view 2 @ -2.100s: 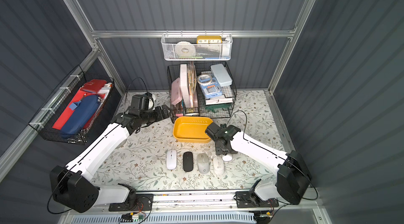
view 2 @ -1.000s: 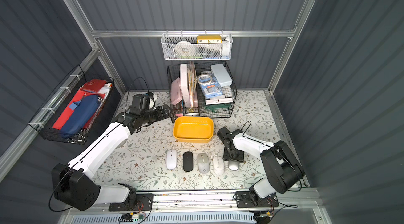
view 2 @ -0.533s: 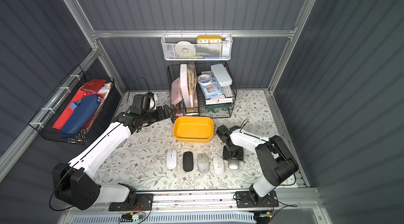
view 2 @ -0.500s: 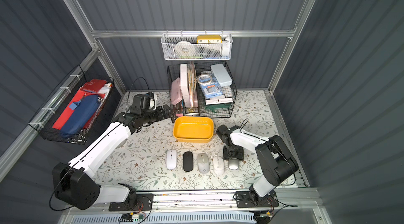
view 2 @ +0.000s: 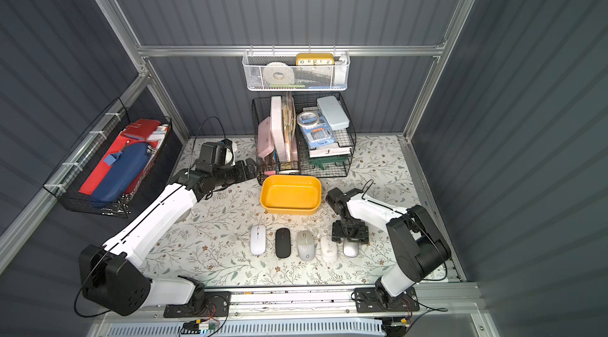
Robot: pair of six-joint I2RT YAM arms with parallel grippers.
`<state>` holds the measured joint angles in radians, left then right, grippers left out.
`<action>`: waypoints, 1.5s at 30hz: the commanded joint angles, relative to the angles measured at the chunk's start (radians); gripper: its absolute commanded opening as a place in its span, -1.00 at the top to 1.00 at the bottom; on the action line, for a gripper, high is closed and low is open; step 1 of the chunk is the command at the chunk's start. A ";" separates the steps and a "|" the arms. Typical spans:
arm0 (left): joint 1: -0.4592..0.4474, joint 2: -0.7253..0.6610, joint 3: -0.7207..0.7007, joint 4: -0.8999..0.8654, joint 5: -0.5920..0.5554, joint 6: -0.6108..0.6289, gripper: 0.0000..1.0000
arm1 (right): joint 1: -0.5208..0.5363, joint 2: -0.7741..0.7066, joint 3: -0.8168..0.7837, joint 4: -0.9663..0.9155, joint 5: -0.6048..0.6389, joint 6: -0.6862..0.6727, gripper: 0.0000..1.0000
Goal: Take out the mouse from the storage box
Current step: Place the mouse at the center of the board, then reset both arms
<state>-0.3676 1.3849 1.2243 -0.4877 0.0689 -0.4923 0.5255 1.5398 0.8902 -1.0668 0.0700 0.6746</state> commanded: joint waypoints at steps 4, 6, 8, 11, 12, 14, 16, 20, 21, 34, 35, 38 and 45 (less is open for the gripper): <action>-0.002 -0.029 0.123 -0.061 -0.130 0.044 -0.98 | 0.019 -0.283 0.250 -0.228 0.141 0.010 -0.98; -0.002 -0.044 0.158 -0.058 -0.179 0.059 -0.99 | 0.018 -0.362 0.321 -0.238 0.246 -0.012 -0.98; -0.002 -0.050 0.179 -0.055 -0.268 0.057 -0.98 | 0.008 -0.406 0.370 -0.206 0.394 -0.053 -0.98; -0.001 -0.010 0.228 -0.067 -0.474 0.003 -0.98 | -0.024 -0.428 0.388 -0.115 0.619 -0.097 -0.98; -0.002 0.008 0.226 -0.073 -0.537 -0.021 -0.96 | -0.032 -0.429 0.378 -0.078 0.683 -0.110 -0.98; -0.002 0.040 0.211 -0.111 -0.670 -0.082 -0.98 | -0.036 -0.438 0.307 0.062 0.806 -0.190 -0.98; -0.002 0.040 0.153 -0.058 -0.752 -0.077 -0.98 | -0.060 -0.465 0.145 0.363 0.764 -0.485 -0.98; -0.002 -0.065 -0.072 0.300 -0.835 0.067 -0.98 | -0.165 -0.458 -0.151 0.866 0.510 -0.793 -0.98; -0.001 -0.098 -0.137 0.422 -0.832 0.152 -0.98 | -0.214 -0.453 -0.177 0.898 0.417 -0.775 -0.98; 0.253 -0.059 -0.662 1.417 -0.572 0.478 -0.98 | -0.463 -0.179 -0.401 1.571 0.126 -0.652 -0.98; 0.275 -0.040 -0.683 1.476 -0.527 0.490 -0.98 | -0.466 -0.151 -0.404 1.599 0.121 -0.656 -0.98; 0.310 0.029 -0.744 1.635 -0.477 0.530 -0.99 | -0.470 -0.111 -0.405 1.676 0.093 -0.669 -0.98; 0.343 0.101 -0.757 1.664 -0.318 0.419 -0.98 | -0.478 -0.038 -0.467 1.876 0.119 -0.670 -0.98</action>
<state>-0.0299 1.4483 0.4831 1.0691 -0.3386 -0.0238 0.0555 1.4811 0.4568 0.6525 0.1864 0.0067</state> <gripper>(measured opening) 0.992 0.990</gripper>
